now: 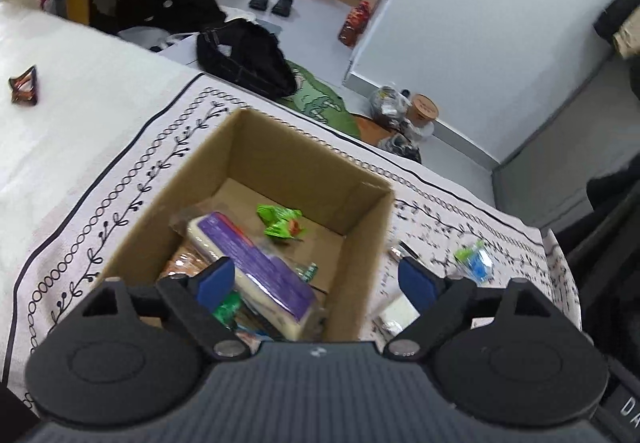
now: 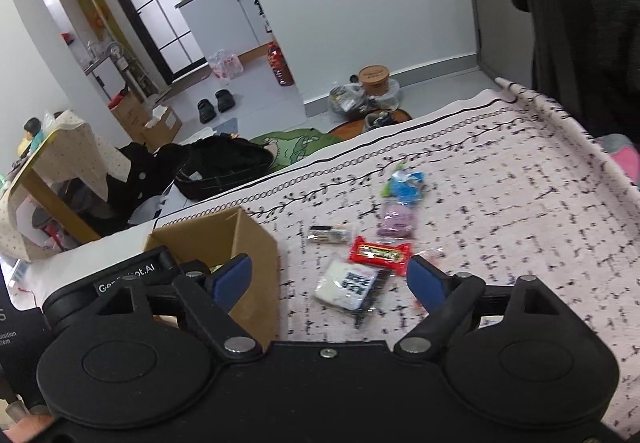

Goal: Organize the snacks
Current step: 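Withdraw both open tools from the box back toward the snack pile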

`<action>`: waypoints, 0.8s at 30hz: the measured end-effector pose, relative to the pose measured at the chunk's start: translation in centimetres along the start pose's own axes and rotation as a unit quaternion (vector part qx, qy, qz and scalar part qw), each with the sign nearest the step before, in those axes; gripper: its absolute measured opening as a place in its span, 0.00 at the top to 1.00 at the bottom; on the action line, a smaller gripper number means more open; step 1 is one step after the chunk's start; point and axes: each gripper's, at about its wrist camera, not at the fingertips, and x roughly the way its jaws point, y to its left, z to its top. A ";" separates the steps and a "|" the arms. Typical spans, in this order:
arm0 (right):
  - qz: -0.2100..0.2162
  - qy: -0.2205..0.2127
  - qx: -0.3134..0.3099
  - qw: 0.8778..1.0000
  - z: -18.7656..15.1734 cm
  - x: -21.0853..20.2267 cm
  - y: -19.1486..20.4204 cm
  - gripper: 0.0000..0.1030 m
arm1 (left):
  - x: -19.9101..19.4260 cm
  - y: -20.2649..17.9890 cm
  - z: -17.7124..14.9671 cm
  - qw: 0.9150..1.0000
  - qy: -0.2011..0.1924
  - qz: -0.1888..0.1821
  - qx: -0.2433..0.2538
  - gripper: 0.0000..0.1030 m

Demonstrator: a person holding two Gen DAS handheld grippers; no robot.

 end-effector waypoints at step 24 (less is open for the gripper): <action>-0.003 -0.032 0.000 0.999 -0.2 -3.4 -8.5 0.00 | -1.7 -5.9 -3.7 0.996 -0.035 -0.047 0.069 0.00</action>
